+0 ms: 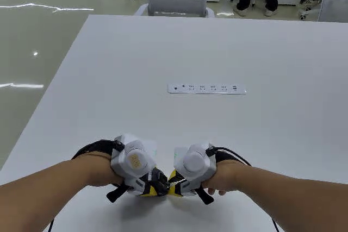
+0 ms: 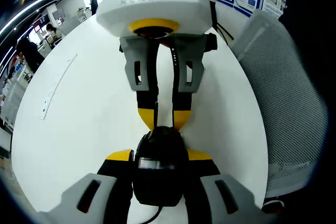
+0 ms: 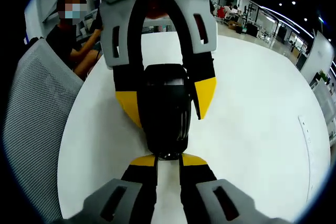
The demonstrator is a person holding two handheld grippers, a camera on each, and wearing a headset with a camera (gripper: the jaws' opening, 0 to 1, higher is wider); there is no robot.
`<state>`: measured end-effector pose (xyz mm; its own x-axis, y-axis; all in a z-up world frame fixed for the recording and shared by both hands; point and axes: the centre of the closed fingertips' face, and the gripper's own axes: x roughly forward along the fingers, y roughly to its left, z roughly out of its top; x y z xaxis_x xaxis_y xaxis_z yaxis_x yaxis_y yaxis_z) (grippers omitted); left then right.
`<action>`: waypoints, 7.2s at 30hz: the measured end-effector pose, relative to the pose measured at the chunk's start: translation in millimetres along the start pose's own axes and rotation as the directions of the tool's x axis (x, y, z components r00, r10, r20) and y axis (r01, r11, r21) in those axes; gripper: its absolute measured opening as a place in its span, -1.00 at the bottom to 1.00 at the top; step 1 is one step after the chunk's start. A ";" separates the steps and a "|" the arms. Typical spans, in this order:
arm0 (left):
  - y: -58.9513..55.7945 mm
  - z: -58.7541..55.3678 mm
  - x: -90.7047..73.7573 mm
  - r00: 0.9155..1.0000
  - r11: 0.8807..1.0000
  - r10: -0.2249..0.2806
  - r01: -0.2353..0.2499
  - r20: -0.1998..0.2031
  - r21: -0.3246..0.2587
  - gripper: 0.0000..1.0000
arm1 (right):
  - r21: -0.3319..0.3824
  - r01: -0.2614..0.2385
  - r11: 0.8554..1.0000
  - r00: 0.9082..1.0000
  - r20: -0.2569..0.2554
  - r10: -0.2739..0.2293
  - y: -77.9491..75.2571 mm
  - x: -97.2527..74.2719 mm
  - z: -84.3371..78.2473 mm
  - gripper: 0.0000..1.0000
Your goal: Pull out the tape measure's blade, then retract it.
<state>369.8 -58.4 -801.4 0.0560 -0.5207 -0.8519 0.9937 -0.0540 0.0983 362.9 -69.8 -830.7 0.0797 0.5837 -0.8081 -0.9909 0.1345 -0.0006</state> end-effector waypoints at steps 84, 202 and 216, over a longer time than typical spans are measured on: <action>0.6 -2.9 0.2 1.000 1.000 0.028 -0.028 -0.013 -0.005 -0.37 | 0.032 0.041 0.999 0.997 -0.065 -0.039 -3.4 1.5 -5.1 -0.79; 4.1 -1.0 -0.2 0.997 0.997 0.051 -0.048 0.061 -0.054 -0.36 | -0.026 0.000 1.000 0.979 -0.206 -0.005 -7.9 -34.3 -57.4 -0.76; 4.2 -0.6 0.3 0.996 0.998 0.049 -0.046 0.069 -0.053 -0.35 | -0.007 -0.002 1.000 0.974 -0.225 0.001 -8.7 -39.2 -66.1 -0.77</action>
<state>374.0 -58.3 -801.5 0.0982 -0.5804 -0.8084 0.9938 0.0150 0.1100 361.2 -146.7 -837.9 0.0528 0.3890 -0.9197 -0.9919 0.1273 -0.0032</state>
